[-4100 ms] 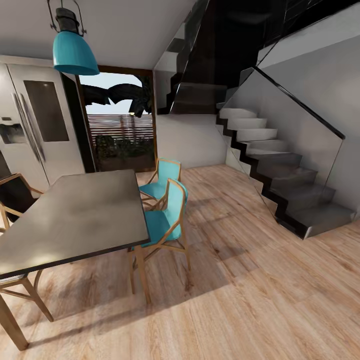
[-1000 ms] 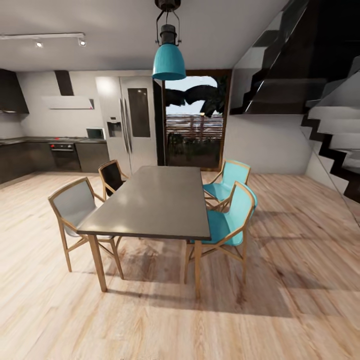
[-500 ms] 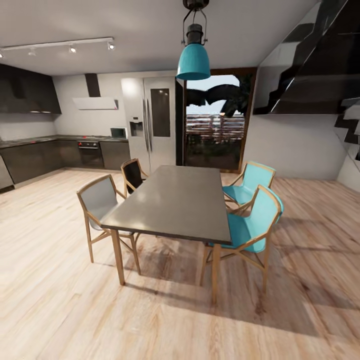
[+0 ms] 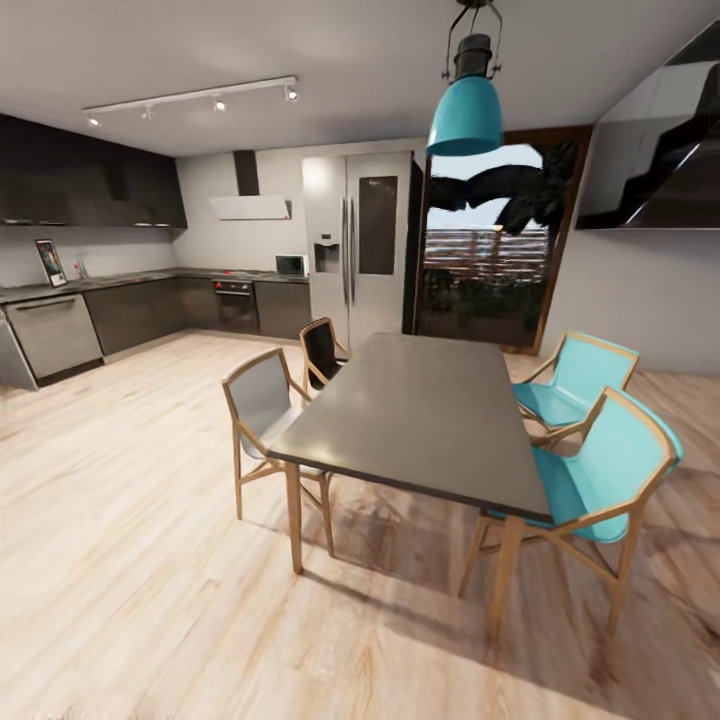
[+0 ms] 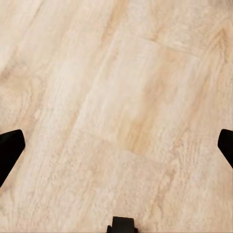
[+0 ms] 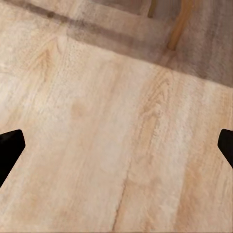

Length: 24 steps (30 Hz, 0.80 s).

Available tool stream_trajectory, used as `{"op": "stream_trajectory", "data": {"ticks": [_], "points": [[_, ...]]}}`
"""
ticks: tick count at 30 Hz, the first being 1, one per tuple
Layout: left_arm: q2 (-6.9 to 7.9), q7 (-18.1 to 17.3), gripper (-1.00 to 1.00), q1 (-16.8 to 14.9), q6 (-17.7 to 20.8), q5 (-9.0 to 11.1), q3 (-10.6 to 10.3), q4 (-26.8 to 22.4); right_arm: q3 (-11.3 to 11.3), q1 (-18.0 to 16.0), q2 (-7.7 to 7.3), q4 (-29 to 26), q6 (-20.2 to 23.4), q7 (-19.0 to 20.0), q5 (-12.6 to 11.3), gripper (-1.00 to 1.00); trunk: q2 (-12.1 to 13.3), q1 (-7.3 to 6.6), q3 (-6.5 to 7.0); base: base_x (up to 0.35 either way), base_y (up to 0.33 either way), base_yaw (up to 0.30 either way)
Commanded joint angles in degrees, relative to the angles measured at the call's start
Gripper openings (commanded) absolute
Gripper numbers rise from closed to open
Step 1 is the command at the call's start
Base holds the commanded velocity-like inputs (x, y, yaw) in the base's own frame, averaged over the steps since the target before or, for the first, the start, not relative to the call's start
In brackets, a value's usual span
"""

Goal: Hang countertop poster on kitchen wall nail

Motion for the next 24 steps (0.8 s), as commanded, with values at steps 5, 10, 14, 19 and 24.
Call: {"op": "stream_trajectory", "data": {"ticks": [5, 10, 14, 19, 24], "points": [[-0.03, 0.0, 1.00, 0.0, -0.1, 0.0, 0.6, 0.0, 0.0, 0.0, 0.04, 0.0, -0.2, 0.0, 0.1, 1.00, 0.0, 0.02, -0.05, 0.188, 0.271, 0.289], [-0.06, -0.2, 1.00, 0.0, -0.1, 0.0, 1.8, 0.0, 0.0, 0.0, 0.05, 0.0, -0.2, 0.0, 0.1, 1.00, 0.0, 0.02, -0.05, 0.192, 0.271, 0.289], [-0.05, -0.2, 1.00, 0.0, -0.1, 0.0, 2.3, 0.0, 0.2, 0.0, -0.08, 1.5, -0.1, 0.1, 0.1, 1.00, 0.0, 0.02, -0.05, 0.197, 0.271, 0.179], [-0.06, -0.2, 1.00, 0.0, -0.1, 0.0, 2.3, 0.0, 4.0, 0.0, -0.30, 3.3, -0.1, 0.1, 5.0, 1.00, 0.0, 0.02, -0.05, 0.213, 0.271, 0.010], [-0.06, -0.2, 1.00, 0.0, -0.1, 0.0, 2.3, 0.0, 4.8, 0.0, -0.31, 3.5, -0.2, 0.1, 6.6, 1.00, 0.0, 0.02, -0.05, 0.227, 0.272, 0.002]]}}
